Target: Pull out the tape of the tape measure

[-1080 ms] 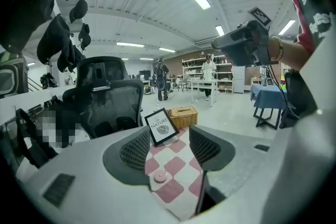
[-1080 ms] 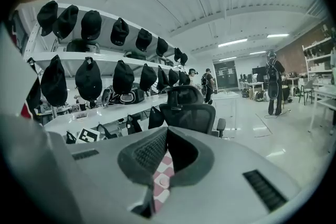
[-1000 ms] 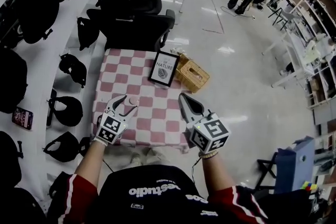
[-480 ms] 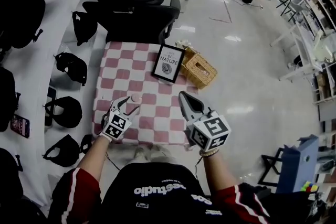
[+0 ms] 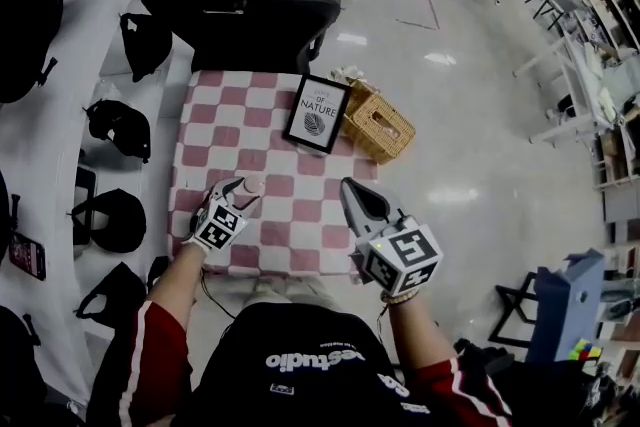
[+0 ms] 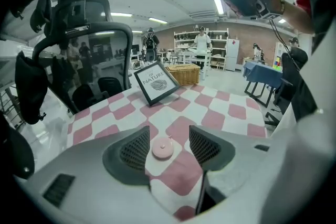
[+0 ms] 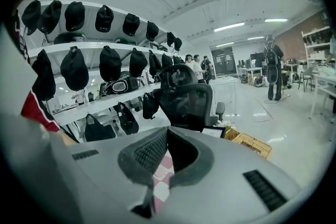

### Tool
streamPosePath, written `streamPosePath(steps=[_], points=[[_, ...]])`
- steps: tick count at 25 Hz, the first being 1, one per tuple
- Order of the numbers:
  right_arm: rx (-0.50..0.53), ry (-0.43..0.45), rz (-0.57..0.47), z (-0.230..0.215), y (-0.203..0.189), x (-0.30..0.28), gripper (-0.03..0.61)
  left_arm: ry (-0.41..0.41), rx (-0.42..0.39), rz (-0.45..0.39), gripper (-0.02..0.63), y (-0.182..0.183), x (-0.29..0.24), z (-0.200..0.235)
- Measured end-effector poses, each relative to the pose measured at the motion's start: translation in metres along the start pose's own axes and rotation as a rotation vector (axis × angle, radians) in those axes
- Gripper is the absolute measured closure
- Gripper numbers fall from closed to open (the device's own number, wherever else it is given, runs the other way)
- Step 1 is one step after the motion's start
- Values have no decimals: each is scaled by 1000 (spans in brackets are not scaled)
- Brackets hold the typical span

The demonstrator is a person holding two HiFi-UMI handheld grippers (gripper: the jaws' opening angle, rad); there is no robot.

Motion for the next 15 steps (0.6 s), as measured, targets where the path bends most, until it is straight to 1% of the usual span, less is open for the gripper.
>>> streamPosePath(steps=[3, 11, 15], points=[[-4, -15, 7, -4, -4, 1, 580, -28, -21, 43, 388, -11, -13, 2], [-24, -43, 33, -6, -20, 3, 580, -61, -76, 131, 388, -32, -38, 12], [-30, -48, 56, -5, -27, 5, 580, -68, -97, 155, 388, -37, -49, 16]])
Point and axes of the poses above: the fingertips, and each gripper's own axes: x backward along the fingers, z to its left, y out of its top, the point moved 4 cm from there along x, backward along the fingers, and after that the axes turned 2 degrees about x, right-handed, at the moved point
